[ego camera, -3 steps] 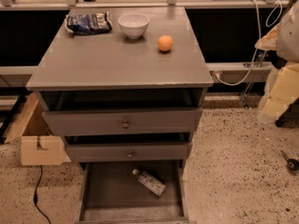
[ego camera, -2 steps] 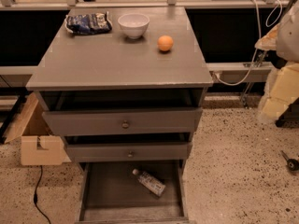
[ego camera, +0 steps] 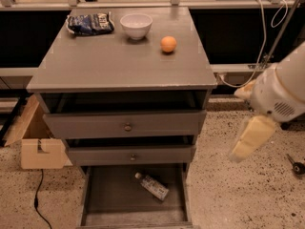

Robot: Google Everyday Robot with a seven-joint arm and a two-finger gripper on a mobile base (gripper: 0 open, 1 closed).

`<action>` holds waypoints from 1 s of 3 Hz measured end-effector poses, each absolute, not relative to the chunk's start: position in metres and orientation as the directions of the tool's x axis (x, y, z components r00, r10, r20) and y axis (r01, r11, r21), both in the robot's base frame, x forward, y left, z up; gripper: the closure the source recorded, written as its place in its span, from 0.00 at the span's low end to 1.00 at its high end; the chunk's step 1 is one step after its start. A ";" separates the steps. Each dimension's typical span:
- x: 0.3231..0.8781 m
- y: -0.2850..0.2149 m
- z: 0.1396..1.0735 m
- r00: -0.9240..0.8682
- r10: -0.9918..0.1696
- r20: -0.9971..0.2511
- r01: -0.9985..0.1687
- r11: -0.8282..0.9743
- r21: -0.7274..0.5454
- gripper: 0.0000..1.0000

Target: Pick blue plastic bottle from bottom drawer and place on counter

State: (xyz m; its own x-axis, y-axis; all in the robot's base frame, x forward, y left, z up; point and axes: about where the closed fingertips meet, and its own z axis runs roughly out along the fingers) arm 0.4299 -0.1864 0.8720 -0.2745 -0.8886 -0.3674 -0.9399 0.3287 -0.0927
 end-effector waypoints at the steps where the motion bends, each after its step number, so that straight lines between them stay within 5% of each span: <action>1: 0.420 -0.157 0.800 -0.312 -0.827 -0.468 -0.935 0.354 -0.004 0.00; 3: 0.430 -0.152 0.783 -0.321 -0.804 -0.500 -0.923 0.385 -0.027 0.00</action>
Offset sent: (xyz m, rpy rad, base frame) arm -0.0097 0.0295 -0.0721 0.1326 0.0465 -0.0207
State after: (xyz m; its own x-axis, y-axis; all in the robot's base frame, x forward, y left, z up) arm 0.4300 -0.1521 0.7832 -0.3209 -0.8043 -0.5002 -0.9226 0.3849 -0.0270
